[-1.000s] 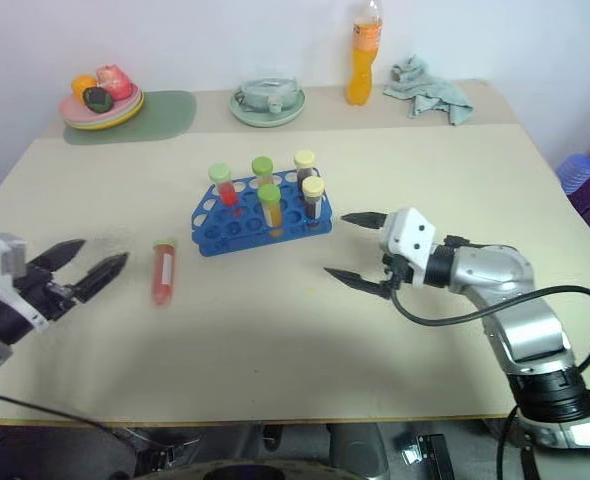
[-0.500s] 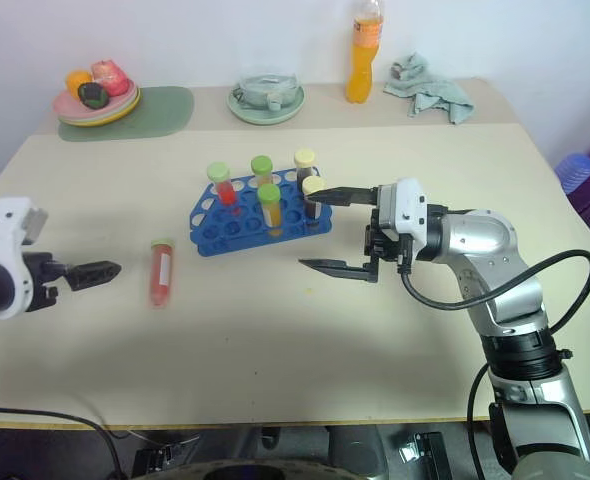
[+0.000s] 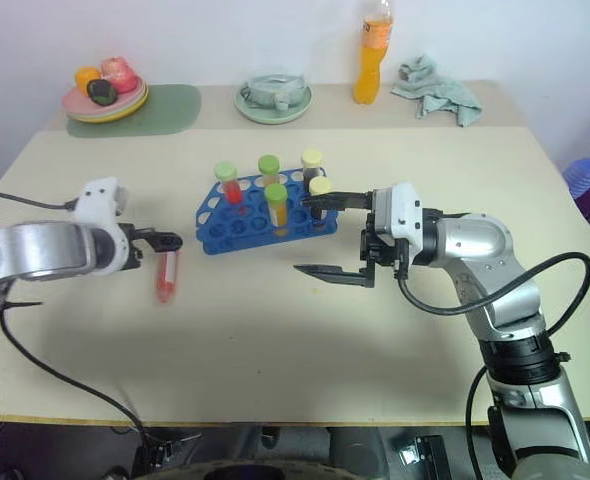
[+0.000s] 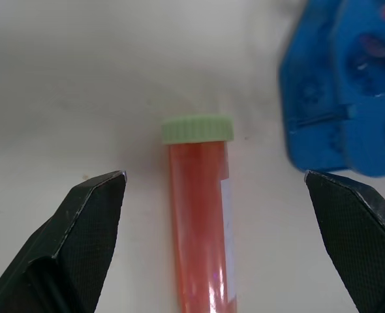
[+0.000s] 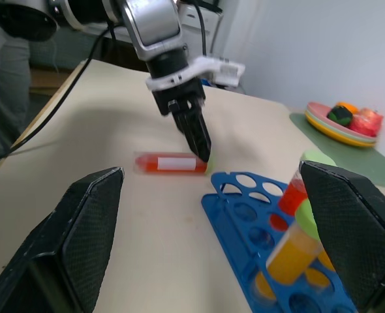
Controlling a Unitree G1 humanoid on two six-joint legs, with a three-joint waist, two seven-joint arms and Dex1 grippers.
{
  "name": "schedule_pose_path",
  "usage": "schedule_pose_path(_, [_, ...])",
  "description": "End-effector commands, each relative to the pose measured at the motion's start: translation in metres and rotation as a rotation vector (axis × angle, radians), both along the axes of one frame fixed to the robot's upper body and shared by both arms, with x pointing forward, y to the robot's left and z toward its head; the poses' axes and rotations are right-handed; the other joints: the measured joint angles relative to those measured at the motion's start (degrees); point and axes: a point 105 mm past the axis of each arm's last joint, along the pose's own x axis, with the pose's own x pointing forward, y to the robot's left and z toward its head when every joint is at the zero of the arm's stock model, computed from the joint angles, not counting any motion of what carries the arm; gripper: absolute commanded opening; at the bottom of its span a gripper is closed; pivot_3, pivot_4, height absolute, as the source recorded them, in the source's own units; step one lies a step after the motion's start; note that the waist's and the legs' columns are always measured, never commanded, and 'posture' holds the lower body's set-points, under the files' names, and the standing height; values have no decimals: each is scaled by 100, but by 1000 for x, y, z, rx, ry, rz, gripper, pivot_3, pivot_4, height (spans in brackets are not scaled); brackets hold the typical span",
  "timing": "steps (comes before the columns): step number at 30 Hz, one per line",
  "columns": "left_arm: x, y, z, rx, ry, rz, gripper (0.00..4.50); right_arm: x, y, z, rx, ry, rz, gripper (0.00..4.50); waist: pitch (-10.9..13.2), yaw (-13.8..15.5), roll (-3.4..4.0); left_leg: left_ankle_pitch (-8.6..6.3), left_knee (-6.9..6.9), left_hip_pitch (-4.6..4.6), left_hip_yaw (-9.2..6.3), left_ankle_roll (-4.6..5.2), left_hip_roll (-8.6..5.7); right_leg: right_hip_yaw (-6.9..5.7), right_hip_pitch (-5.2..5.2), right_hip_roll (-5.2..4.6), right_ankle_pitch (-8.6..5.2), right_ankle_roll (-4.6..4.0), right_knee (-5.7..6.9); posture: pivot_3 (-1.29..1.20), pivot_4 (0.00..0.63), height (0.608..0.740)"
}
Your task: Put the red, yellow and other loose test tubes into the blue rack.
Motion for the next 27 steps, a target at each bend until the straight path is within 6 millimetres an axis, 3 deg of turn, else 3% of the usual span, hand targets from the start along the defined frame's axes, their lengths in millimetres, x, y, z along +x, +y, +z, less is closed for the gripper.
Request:
schedule_pose_path(1, [5,9,4,21,11,70,4500,-5,-4,12,10,-55,-15,4404,0,8,1,0,0,0,0,0,0,0,0,0,0,0,3,0,150,740])
schedule_pose_path(15, [20,-7,-11,-60,154,235,4500,-4,-3,16,14,-67,-33,4404,-2,50,-2,-15,68,-1,0,6,-4,-3,29,4,13,22,7,0,150,740])
schedule_pose_path(18, [17,-5,-17,-43,187,269,3600,-4,-6,16,7,-71,-41,4500,-2,96,-2,-18,76,-2,0,9,-5,-3,30,4,15,26,7,0,150,740])
schedule_pose_path(23, [14,-3,-21,-49,198,295,1166,-4,-5,14,-1,-68,-44,4500,-2,176,-3,-19,80,-2,3,8,-5,-1,28,4,17,29,7,0,150,740])
schedule_pose_path(24, [13,-3,-21,-57,193,293,881,-3,-5,14,-2,-67,-45,4500,-3,177,-4,-19,81,-2,3,7,-6,-1,29,3,17,30,7,0,150,740])
schedule_pose_path(27, [8,5,-18,-58,149,285,881,-1,-5,13,-2,-66,-46,4500,-3,167,-4,-21,83,-2,5,9,-6,0,31,3,18,31,5,0,150,740])
